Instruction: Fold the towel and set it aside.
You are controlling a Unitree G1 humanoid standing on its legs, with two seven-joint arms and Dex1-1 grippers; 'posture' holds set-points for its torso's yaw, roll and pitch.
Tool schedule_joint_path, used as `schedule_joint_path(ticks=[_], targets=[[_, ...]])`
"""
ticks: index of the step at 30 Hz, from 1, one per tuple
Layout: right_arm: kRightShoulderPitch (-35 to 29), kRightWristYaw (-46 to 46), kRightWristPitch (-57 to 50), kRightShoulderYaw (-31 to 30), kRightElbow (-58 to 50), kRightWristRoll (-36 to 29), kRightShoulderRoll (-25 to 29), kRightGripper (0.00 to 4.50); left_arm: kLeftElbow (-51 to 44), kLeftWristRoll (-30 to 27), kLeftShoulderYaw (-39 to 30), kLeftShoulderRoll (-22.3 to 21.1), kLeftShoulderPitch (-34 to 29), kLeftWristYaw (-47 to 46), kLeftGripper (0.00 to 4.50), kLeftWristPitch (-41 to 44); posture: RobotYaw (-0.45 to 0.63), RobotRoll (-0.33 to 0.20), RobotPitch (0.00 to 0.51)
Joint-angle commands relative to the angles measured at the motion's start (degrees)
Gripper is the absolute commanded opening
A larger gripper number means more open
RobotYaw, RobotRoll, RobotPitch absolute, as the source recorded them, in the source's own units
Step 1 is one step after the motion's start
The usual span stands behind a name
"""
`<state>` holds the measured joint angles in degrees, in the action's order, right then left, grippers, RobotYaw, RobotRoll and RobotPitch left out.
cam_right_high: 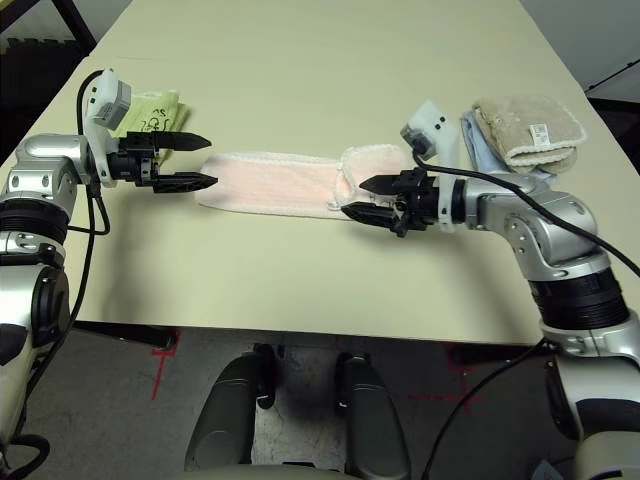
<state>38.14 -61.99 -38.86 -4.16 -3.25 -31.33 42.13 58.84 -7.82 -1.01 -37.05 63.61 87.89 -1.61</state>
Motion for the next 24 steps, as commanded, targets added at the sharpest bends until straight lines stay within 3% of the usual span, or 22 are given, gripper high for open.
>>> schedule_joint_path(ticks=[1, 5, 9, 15, 18, 24], targets=[[1.51, 0.32, 8.70, 3.87, 6.19, 1.57, -2.64, 4.46, -1.30, 0.47, 0.64, -0.26, -1.27, 0.54, 4.50, 0.17, 0.06, 0.000, 0.172], [2.60, -0.10, 26.63, 7.94, 18.55, 4.66, -7.60, 4.46, -2.41, -0.74, -0.57, 0.48, -2.07, -0.82, 4.50, -0.01, 0.06, 0.000, 0.171], [3.80, -4.46, 44.11, 7.60, 33.21, 9.83, -9.47, 4.46, -5.52, -1.90, -1.25, 1.56, -4.71, -1.60, 4.50, -0.19, 0.08, 0.000, 0.172], [8.34, -10.18, 56.35, 8.05, 49.63, 12.95, -9.52, 4.46, -8.53, -2.88, -1.53, 2.30, -6.39, -2.76, 4.50, 0.67, 0.10, 0.000, 0.176], [10.05, -12.88, 59.15, 8.24, 54.33, 13.54, -8.97, 3.88, -9.13, -3.16, -1.51, 2.31, -6.55, -2.95, 4.50, 1.11, 0.10, 0.000, 0.176], [11.96, -15.62, 59.55, 7.79, 57.66, 14.53, -8.80, 1.53, -9.41, -3.46, -1.38, 2.37, -6.41, -2.88, 4.50, 1.45, 0.10, 0.000, 0.175]])
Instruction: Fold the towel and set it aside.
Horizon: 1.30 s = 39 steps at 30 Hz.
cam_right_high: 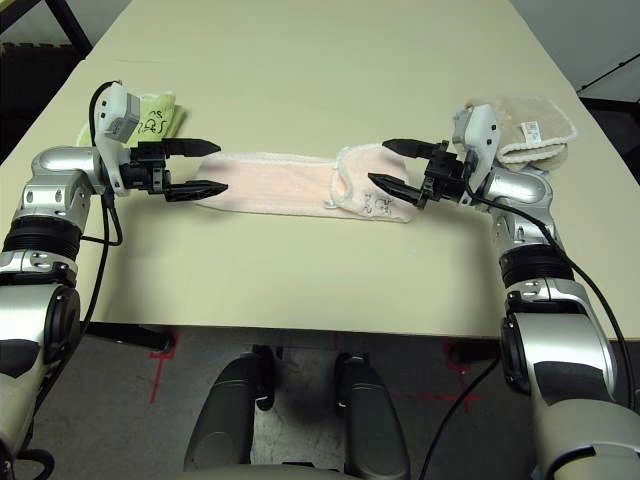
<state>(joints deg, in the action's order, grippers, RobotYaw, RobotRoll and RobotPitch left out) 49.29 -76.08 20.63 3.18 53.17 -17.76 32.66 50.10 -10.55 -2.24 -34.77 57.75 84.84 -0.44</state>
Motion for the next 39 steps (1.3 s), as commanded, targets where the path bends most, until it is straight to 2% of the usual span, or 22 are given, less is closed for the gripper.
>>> schedule_joint_path(ticks=[1, 4, 12, 24, 27, 33, 35, 39], targets=[[1.04, -1.82, -0.20, 0.33, 1.43, 1.17, 0.61, 1.17, -0.68, -0.81, -0.13, 0.16, -0.47, 0.21, 4.50, 0.27, 0.10, 0.000, 0.175], [2.14, -2.15, -0.90, -0.41, 1.60, 2.13, -0.46, 0.01, -0.43, -1.11, -0.05, 0.47, -0.07, 0.72, 4.50, 0.17, 0.09, 0.000, 0.177], [4.35, 1.90, 1.06, -2.97, 6.78, 8.36, -4.48, 0.01, -0.23, -1.54, 0.20, 1.53, 0.29, 1.90, 4.50, -1.59, 0.10, 0.000, 0.182], [2.48, 10.64, 2.56, -5.91, 14.89, 15.97, -9.96, 0.01, -0.46, -1.30, 0.43, 1.66, 0.80, 1.98, 4.50, -1.05, 0.13, 0.000, 0.180], [2.55, 10.47, 2.80, -5.15, 15.07, 15.88, -9.16, 0.01, -0.69, -1.37, 0.33, 1.62, 0.78, 1.79, 4.50, -0.91, 0.12, 0.000, 0.180], [5.67, 5.89, -1.37, 2.47, 12.09, 7.35, -8.65, 0.01, -0.62, -1.48, 0.03, 1.39, 0.36, 1.63, 4.50, -1.22, 0.12, 0.000, 0.179], [7.42, 8.12, -3.20, 4.49, 12.07, 5.85, -8.80, 0.01, -0.53, -1.48, 0.01, 1.42, 0.37, 1.58, 4.50, -1.25, 0.11, 0.000, 0.178], [9.44, 18.25, -4.79, 4.36, 13.75, 8.63, -9.64, 0.01, -0.52, -1.43, 0.12, 1.79, 0.52, 1.29, 4.50, -1.22, 0.11, 0.000, 0.178]])
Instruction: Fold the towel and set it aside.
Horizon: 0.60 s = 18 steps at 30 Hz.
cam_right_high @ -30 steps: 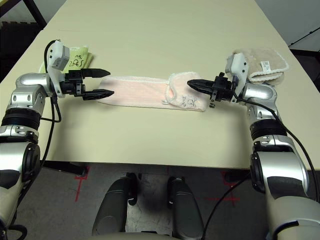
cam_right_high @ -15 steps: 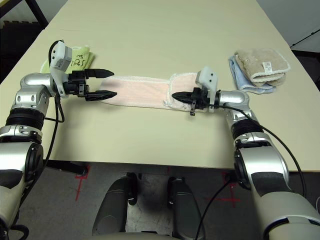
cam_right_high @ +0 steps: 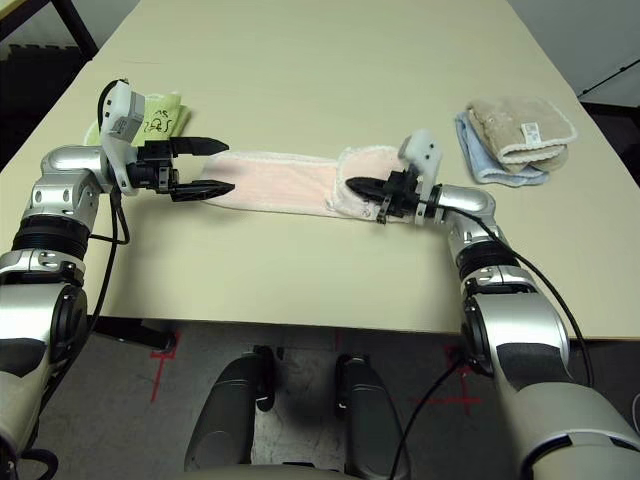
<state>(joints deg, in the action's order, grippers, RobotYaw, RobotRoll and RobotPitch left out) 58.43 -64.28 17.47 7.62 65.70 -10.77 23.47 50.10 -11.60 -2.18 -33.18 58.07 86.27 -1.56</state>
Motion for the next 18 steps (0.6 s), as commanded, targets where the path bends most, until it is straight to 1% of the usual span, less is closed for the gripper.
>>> schedule_joint_path(ticks=[1, 6, 10, 14, 18], targets=[[0.54, 8.45, -1.92, -0.60, 1.61, 2.58, -0.68, 0.01, -0.46, -0.36, 0.09, 0.26, 0.28, -0.17, 4.50, -0.08, 0.11, 0.000, 0.177], [1.02, 18.67, -4.84, -3.04, 3.76, 7.06, -2.75, 0.01, -0.84, -0.62, -0.01, 0.31, 0.79, -0.38, 4.50, 0.93, 0.11, 0.000, 0.177], [-0.51, 23.25, -5.93, -3.36, 5.54, 8.75, -3.66, 0.01, -1.36, -0.65, -0.08, -0.07, 0.60, -0.36, 4.50, 1.43, 0.15, 0.000, 0.173], [-2.98, 24.06, -5.77, -2.58, 5.86, 8.66, -3.52, 0.01, -2.91, -0.98, -0.22, -0.53, -0.40, -0.47, 4.50, 2.35, 0.15, 0.000, 0.170], [-2.78, 21.16, -3.51, 0.23, 4.28, 5.61, -3.23, 0.01, -3.67, -1.17, -0.42, -0.74, -1.17, -1.07, 4.50, 2.73, 0.13, 0.000, 0.164]])
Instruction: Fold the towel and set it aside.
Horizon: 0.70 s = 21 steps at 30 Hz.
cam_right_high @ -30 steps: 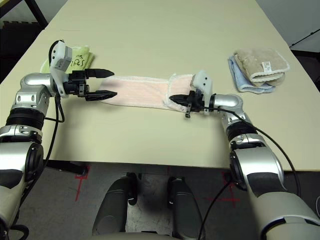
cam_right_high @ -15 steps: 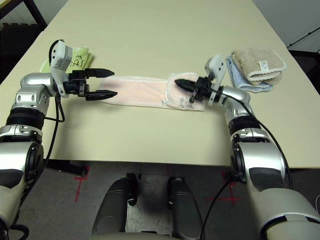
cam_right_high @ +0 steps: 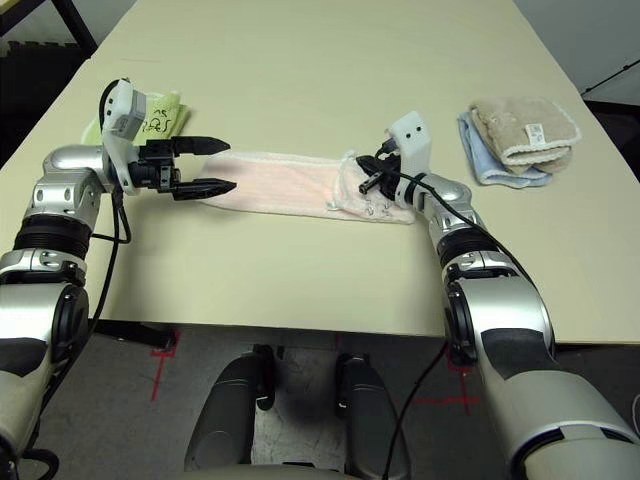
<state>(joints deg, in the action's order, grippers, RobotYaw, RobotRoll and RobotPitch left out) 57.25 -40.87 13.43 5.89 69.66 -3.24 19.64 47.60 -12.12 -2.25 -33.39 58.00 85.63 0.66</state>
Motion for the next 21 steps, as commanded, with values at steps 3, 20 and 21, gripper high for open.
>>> schedule_joint_path(ticks=[3, 20, 21], targets=[[0.81, -9.42, 2.27, 5.88, -2.87, -7.17, 1.60, 0.01, -0.91, -0.80, -0.51, -0.27, -1.05, -1.13, 4.50, 0.16, 0.13, 0.000, 0.163], [-9.76, -45.28, -3.36, 4.45, -17.99, -13.61, 19.47, 0.01, -1.22, -1.41, -0.06, 0.62, -1.67, -1.56, 4.50, -0.19, 0.10, 0.000, 0.164], [-10.64, -45.68, -2.97, 4.57, -18.08, -13.77, 19.89, 0.01, -1.36, -1.46, -0.05, 0.62, -1.83, -1.55, 4.50, -0.11, 0.09, 0.000, 0.165]])
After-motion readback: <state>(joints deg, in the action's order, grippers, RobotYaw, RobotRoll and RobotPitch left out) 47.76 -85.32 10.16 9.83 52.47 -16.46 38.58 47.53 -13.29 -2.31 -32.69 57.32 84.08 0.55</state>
